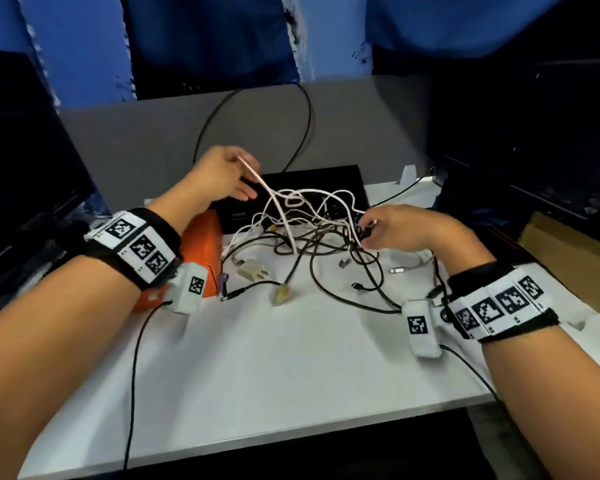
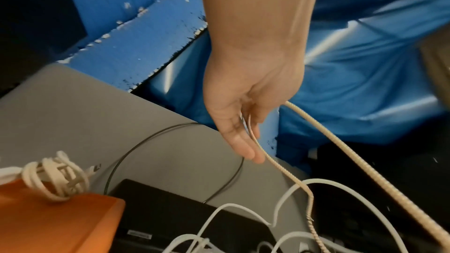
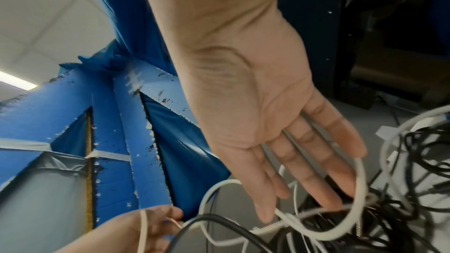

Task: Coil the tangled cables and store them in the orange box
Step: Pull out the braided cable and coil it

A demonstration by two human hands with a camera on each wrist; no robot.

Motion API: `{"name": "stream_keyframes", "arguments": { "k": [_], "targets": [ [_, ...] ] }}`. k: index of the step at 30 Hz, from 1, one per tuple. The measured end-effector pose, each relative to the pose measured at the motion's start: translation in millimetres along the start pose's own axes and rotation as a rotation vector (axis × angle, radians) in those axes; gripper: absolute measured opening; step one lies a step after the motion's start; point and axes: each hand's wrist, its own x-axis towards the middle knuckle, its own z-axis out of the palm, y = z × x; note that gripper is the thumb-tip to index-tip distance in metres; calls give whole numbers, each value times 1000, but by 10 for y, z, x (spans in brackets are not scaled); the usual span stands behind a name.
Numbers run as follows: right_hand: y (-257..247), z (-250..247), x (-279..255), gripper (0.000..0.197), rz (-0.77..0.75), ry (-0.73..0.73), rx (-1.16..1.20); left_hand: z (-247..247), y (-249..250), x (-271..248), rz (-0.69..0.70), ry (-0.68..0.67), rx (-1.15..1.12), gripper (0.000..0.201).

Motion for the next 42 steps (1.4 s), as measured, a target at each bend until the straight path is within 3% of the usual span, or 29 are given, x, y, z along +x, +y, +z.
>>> {"name": "stream_keyframes", "arguments": {
  "k": [4,6,9,11,13,15,17,18,19,21,23,26,28,31,34,36,38,42],
  "targets": [
    [13,68,36,57,36,-66,-17,-168,203,-111,51,8,-528,28],
    [10,69,34,49,71,-63,-63,-296,311,-134,129,-1,-783,29],
    [37,34,2,29,113,-43,-123,-481,456,-182,252,17,-890,28],
    [-4,-29,-28,24,98,111,-114,-475,510,-249,304,-47,-815,27],
    [-170,-92,-61,15,25,440,-22,-330,552,-349,355,-175,-624,21],
    [-422,-72,-81,41,-116,676,162,-135,642,-487,403,-301,-488,22],
    [-669,-2,-120,69,-279,639,361,7,778,-626,472,-399,-497,35],
    [-742,59,-122,73,-330,569,422,48,860,-695,513,-436,-516,38],
    [-779,111,-125,68,-357,500,462,72,945,-757,558,-455,-526,39],
    [-718,173,-66,37,-333,402,489,75,1084,-844,645,-420,-510,41],
    [-561,154,20,11,-255,351,464,-9,1165,-859,705,-277,-459,41],
    [-331,57,61,23,-174,386,394,-201,1166,-764,684,94,-159,23],
    [-323,0,-1,29,-176,448,346,-239,1077,-693,606,217,137,18],
    [-511,1,-89,38,-224,488,232,-76,913,-703,527,56,433,49],
    [-689,29,-147,27,-301,517,82,219,797,-735,517,-174,719,70],
    [-737,30,-183,19,-300,517,4,357,756,-730,508,-269,753,59],
    [-749,9,-217,20,-302,529,24,405,748,-707,521,-297,674,37],
    [-723,-7,-192,27,-342,551,269,380,753,-641,542,-256,418,19]
  ]
}}
